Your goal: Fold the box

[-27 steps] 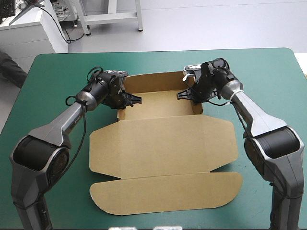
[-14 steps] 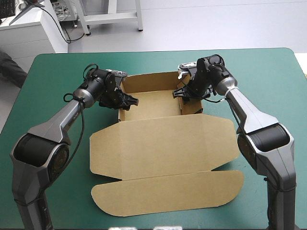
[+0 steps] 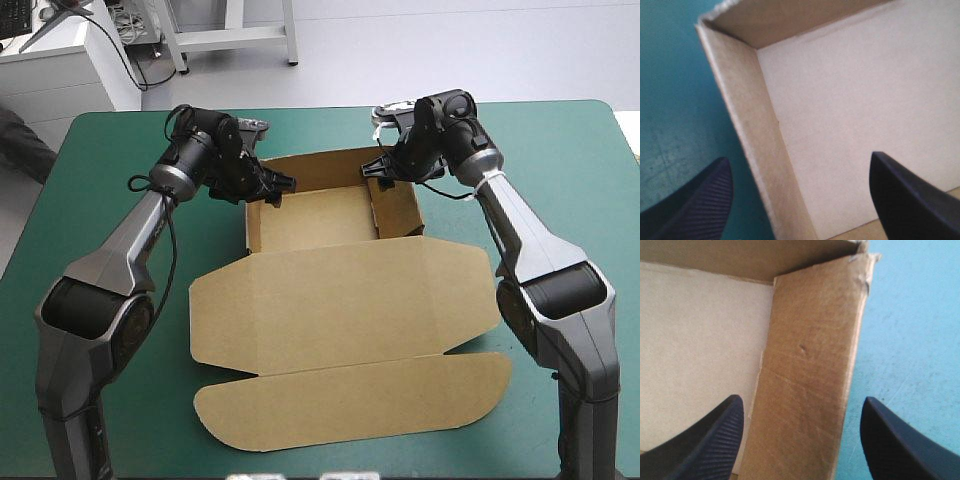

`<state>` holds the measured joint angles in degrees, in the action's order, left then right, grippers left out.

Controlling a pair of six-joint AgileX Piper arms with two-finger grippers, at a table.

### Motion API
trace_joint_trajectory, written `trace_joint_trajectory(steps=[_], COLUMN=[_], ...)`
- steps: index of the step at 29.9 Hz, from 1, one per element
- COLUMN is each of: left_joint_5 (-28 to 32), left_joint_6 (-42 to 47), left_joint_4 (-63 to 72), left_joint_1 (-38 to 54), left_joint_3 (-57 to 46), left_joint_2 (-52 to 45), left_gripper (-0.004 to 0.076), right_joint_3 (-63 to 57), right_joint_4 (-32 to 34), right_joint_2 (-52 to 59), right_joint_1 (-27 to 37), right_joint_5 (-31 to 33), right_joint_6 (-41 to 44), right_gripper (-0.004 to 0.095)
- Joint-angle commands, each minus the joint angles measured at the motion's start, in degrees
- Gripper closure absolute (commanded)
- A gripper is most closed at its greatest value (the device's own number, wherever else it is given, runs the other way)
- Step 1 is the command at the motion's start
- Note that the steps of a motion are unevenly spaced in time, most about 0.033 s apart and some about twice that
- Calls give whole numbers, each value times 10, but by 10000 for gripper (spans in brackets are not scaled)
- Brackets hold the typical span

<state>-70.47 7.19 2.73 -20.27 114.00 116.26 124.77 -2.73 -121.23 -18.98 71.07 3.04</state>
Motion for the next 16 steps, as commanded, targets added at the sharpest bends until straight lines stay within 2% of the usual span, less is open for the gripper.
trace_joint_trajectory(steps=[1,8,16], left_joint_5=[-37,-37,-37], left_joint_6=[-3,-30,-72], left_joint_4=[0,-27,-32], left_joint_1=[-3,-3,-3], left_joint_3=[37,47,47], left_joint_2=[-61,-164,-343], left_gripper=[182,189,329], right_joint_3=[25,25,25], right_joint_4=[6,9,32], right_joint_2=[64,121,161], right_joint_1=[1,1,1], right_joint_5=[6,6,6], right_joint_6=[-2,-2,5], right_gripper=[286,287,287])
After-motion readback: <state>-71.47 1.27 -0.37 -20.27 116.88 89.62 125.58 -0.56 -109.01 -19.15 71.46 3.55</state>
